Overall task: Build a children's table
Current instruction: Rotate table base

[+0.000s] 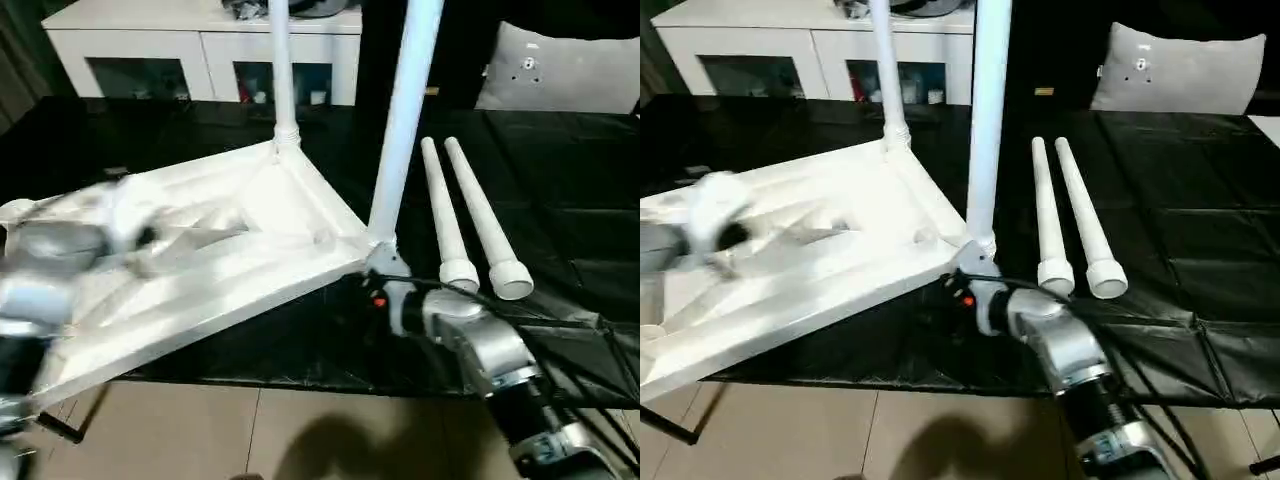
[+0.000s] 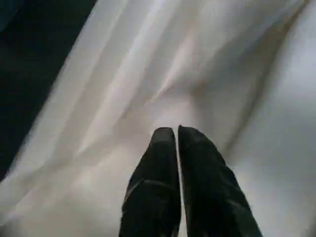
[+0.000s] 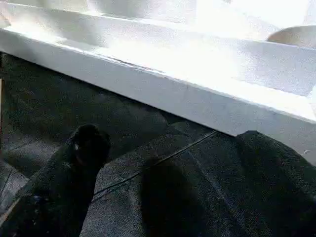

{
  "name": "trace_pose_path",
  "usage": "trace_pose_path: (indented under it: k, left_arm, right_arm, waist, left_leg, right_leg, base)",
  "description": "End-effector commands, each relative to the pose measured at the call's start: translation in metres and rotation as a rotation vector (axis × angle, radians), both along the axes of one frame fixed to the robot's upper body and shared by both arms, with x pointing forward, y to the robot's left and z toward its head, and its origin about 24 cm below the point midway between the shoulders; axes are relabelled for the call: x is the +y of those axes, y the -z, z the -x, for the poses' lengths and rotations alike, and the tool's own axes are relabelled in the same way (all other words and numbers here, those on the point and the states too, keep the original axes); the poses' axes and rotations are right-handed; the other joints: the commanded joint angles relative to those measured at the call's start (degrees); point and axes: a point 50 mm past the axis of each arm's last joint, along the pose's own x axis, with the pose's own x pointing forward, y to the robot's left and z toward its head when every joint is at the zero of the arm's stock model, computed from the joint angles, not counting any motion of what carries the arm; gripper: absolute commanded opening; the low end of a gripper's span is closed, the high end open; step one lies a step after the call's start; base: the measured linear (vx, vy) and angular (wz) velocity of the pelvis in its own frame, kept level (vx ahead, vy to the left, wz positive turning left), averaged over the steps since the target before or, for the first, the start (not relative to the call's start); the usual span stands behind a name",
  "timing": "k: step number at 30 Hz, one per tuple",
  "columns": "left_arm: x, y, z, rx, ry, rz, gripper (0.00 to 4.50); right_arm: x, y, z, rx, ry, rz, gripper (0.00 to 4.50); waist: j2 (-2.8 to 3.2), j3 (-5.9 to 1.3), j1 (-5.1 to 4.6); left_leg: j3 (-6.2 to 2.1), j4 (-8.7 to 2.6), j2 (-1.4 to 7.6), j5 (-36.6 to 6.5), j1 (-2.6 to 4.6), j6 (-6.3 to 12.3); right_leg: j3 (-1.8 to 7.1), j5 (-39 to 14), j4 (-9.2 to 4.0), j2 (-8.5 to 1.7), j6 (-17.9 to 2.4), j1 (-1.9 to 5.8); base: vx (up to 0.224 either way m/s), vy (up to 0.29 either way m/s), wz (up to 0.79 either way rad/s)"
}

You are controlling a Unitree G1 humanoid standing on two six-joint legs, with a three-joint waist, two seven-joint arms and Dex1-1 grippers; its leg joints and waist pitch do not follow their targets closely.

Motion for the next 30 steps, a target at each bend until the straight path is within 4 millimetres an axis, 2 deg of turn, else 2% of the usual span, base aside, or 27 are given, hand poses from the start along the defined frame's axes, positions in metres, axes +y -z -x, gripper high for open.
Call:
trace_pose_path:
  k: [1,3,6,7,10,12,15,16,18,19,20,24,25,28,30]
  left_arm:
    - [0.014,0.003,0.005,0.03,-0.05,-0.073,0.04]
    - [0.015,0.016,0.007,0.072,-0.047,-0.036,0.04]
    - [0.01,0.033,0.01,0.13,-0.012,-0.006,0.04]
    - [0.007,0.04,0.011,0.155,-0.002,0.004,0.04]
    - [0.001,0.059,0.016,0.236,0.025,0.038,0.04]
    - [-0.001,0.066,0.018,0.276,0.04,0.046,0.04]
    - [-0.005,0.07,0.02,0.32,0.081,0.05,0.04]
    - [-0.012,0.07,0.02,0.335,0.14,0.078,0.04]
    - [-0.025,0.07,0.021,0.352,0.254,0.129,0.04]
    - [-0.033,0.069,0.022,0.363,0.308,0.17,0.04]
    - [-0.041,0.067,0.023,0.368,0.352,0.209,0.04]
    - [-0.077,0.065,0.022,0.379,0.504,0.375,0.04]
    - [-0.081,0.065,0.022,0.383,0.524,0.399,0.04]
    - [-0.112,0.069,0.012,0.34,0.595,0.462,0.04]
    - [-0.117,0.071,0.007,0.322,0.595,0.455,0.04]
  right_arm:
    - [0.003,-0.001,-0.003,-0.014,0.003,0.01,4.5]
    - [0.005,0.0,-0.005,-0.009,0.012,0.01,4.5]
    - [0.007,0.001,-0.009,-0.008,0.025,0.022,4.5]
    - [0.008,0.002,-0.011,-0.01,0.034,0.027,4.5]
    - [0.012,0.003,-0.018,-0.024,0.066,0.052,4.5]
    - [0.014,0.003,-0.021,-0.031,0.072,0.051,4.5]
    - [0.018,0.001,-0.027,-0.045,0.087,0.052,4.5]
    - [0.02,-0.001,-0.03,-0.054,0.097,0.051,4.5]
    - [0.023,-0.002,-0.035,-0.062,0.113,0.048,4.5]
    - [0.025,-0.002,-0.037,-0.065,0.123,0.047,4.5]
    - [0.026,-0.003,-0.039,-0.072,0.136,0.05,4.5]
    - [0.033,-0.005,-0.043,-0.093,0.163,0.047,4.5]
    - [0.033,-0.006,-0.044,-0.095,0.164,0.044,4.5]
    - [0.03,-0.005,-0.045,-0.103,0.196,0.042,4.5]
    - [0.028,-0.005,-0.046,-0.104,0.207,0.043,4.5]
  waist:
    - [0.93,-3.05,-0.09]
    - [1.09,-2.97,0.17]
    - [1.2,-3.17,0.35]
    - [1.42,-3.21,0.38]
    - [1.35,-3.35,0.14]
    - [1.12,-3.25,0.13]
    - [1.21,-3.17,0.12]
    - [0.86,-3.18,0.1]
    - [1.02,-3.17,0.09]
    - [0.45,-3.19,-0.03]
    - [0.82,-3.32,0.13]
    - [0.68,-3.35,0.14]
    - [0.64,-3.28,0.14]
    - [0.37,-3.38,-0.15]
    - [0.29,-3.44,-0.11]
  left_leg:
    - [-0.8,-4.12,1.94,-6.2,-0.05,1.37]
    - [-0.77,-4.3,2.03,-7.9,0.3,0.54]
    - [-0.84,-4.23,2.13,-7.1,0.25,0.11]
    - [-0.88,-4.25,2.18,-7.2,0.17,-0.19]
    - [-0.84,-4.14,2.05,-7.2,0.02,-0.54]
    - [-0.79,-4.2,1.94,-8.3,0.09,-0.52]
    - [-0.85,-4.27,2.07,-8.4,0.1,-0.29]
    - [-0.84,-4.32,2.14,-8.3,0.1,-0.2]
    - [-0.83,-4.33,2.16,-7.8,0.1,-0.25]
    - [-0.71,-4.28,2.21,-7.4,0.09,-0.2]
    - [-0.69,-4.22,2.27,-6.3,0.17,-0.26]
    - [-0.29,-3.97,2.09,-4.8,0.29,0.06]
    - [-0.36,-4.04,2.04,-4.8,0.0,0.13]
    - [-0.36,-3.96,2.0,-4.5,-0.07,0.26]
    - [-0.28,-3.83,1.83,-4.2,0.01,0.44]
  right_leg:
    - [3.2,-4.7,-3.32,-3.52,-12.4,3.68]
    - [3.31,-7.5,-3.62,-3.69,-12.3,3.35]
    - [3.38,-4.9,-3.26,-3.78,-13.0,3.36]
    - [3.38,-4.4,-3.17,-3.89,-13.2,3.46]
    - [3.34,-2.3,-3.02,-3.84,-13.7,3.62]
    - [3.4,-4.8,-3.31,-4.05,-13.5,3.64]
    - [3.48,-6.3,-3.34,-4.07,-13.3,3.55]
    - [3.51,-6.5,-3.4,-4.17,-13.3,3.54]
    - [3.52,-6.5,-3.21,-4.09,-13.6,3.48]
    - [3.58,-5.9,-3.12,-4.09,-13.8,3.5]
    - [3.61,-4.7,-2.81,-4.29,-14.4,3.4]
    - [3.55,-2.1,-2.54,-3.94,-15.1,3.26]
    - [3.52,-2.1,-2.55,-3.97,-14.8,3.61]
    - [3.54,-2.2,-2.58,-3.96,-14.1,3.81]
    - [3.59,-2.8,-2.84,-3.95,-13.7,3.91]
  base:
    - [0.0,0.0,0.0]
    - [0.0,0.0,0.0]
    - [0.0,0.0,0.0]
    - [0.0,0.0,0.0]
    - [0.0,0.0,0.0]
    - [0.0,0.0,0.0]
    - [0.0,0.0,0.0]
    - [0.0,0.0,0.0]
    - [0.0,0.0,0.0]
    - [0.0,0.0,0.0]
    - [0.0,0.0,0.0]
    - [0.0,0.0,0.0]
    - [0.0,0.0,0.0]
    - [0.0,0.0,0.0]
    - [0.0,0.0,0.0]
